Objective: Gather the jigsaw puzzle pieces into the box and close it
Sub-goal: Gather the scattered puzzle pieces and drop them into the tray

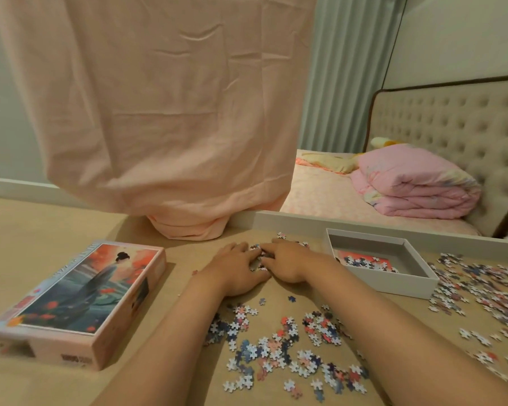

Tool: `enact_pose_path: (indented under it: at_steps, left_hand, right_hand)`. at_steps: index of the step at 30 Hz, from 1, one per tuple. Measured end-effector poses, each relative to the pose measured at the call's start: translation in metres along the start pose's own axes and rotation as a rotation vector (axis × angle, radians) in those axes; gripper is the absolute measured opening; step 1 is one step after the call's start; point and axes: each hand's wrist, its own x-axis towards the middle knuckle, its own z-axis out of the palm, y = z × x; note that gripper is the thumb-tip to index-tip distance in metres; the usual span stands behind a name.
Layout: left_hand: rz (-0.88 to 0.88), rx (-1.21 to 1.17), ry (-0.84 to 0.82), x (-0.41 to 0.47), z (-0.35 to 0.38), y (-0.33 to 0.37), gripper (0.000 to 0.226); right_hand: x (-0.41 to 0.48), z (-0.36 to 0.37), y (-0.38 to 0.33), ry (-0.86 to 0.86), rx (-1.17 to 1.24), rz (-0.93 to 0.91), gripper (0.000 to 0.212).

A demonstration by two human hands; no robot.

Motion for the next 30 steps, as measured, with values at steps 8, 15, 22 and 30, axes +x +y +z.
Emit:
enact_pose_path:
  at_steps: [8,15,22,30]
  left_hand:
    - [0.110,-0.072,-0.006,-0.020,-0.013,0.017,0.048]
    - [0.169,-0.142,-0.085,-0.052,-0.030,0.044,0.059]
    - [0.000,0.131,-0.218,-0.068,-0.034,0.038,0.092]
    - [0.147,0.010,-0.083,-0.066,-0.021,0.055,0.047]
  right_hand:
    - [-0.059,0.007,0.008,0.036,0.001,-0.055,0.043]
    - [-0.113,-0.001,0.013,0.070,0.060,-0.092,0.036]
    - [-0.128,0.002,0.016,0.108,-0.023,-0.053,0.059]
    - [-0.125,0.005,0.007,0.051,0.057,-0.024,0.056]
